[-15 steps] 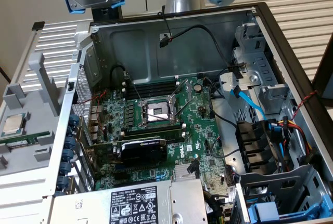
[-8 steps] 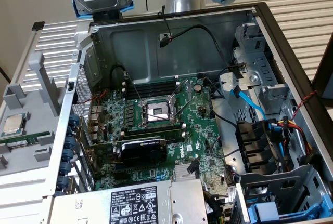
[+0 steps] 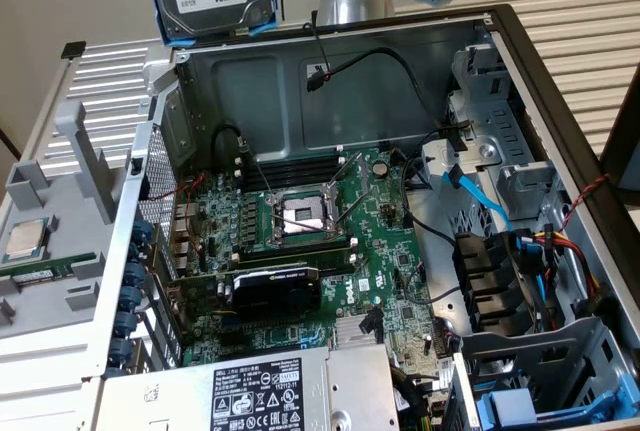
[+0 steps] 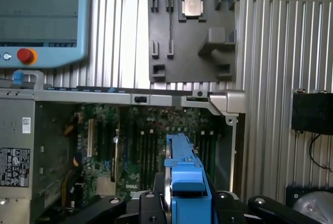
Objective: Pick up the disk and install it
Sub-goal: 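Pick up the disk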
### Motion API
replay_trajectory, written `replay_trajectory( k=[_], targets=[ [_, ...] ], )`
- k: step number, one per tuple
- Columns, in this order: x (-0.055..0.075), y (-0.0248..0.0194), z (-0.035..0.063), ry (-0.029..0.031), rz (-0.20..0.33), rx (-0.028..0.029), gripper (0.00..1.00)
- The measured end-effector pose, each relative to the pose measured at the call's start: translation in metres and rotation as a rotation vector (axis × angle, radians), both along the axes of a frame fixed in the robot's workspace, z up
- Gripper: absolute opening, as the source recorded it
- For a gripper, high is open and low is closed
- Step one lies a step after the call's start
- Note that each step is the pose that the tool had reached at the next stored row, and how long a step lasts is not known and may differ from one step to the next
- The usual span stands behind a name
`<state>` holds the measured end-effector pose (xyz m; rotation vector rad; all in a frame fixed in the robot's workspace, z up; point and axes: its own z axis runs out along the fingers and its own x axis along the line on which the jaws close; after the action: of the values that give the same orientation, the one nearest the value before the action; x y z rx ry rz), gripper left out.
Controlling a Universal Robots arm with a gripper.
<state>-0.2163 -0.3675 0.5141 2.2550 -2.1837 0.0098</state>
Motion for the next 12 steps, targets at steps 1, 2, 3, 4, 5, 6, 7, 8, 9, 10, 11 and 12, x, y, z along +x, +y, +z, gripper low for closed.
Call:
replay_trajectory(
  k=[1,2,3,4,5,6,7,8,9,10,11,12],
  targets=[
    [0.002,-0.0022,0.0000,0.0003,0.000,0.0000,0.37],
    [0.005,-0.0047,0.0000,0.0006,0.000,0.0001,0.37],
    [0.007,-0.0071,0.0000,0.0009,0.000,0.0001,0.37],
    [0.010,-0.0092,0.0000,0.0012,0.000,0.0001,0.37],
    [0.012,-0.0117,0.0000,0.0014,0.000,0.0002,0.37],
    [0.015,-0.0140,0.0000,0.0016,0.000,0.0003,0.37],
    [0.017,-0.0162,0.0000,0.0020,0.000,0.0003,0.37],
    [0.020,-0.0186,0.0000,0.0023,0.000,0.0004,0.37],
    [0.023,-0.0210,0.0000,0.0025,0.000,0.0006,0.37],
    [0.025,-0.0231,0.0000,0.0028,0.000,0.0008,0.37],
    [0.027,-0.0253,0.0000,0.0032,0.000,0.0011,0.37],
    [0.030,-0.0275,0.0000,0.0037,0.000,0.0015,0.37]
  ],
)
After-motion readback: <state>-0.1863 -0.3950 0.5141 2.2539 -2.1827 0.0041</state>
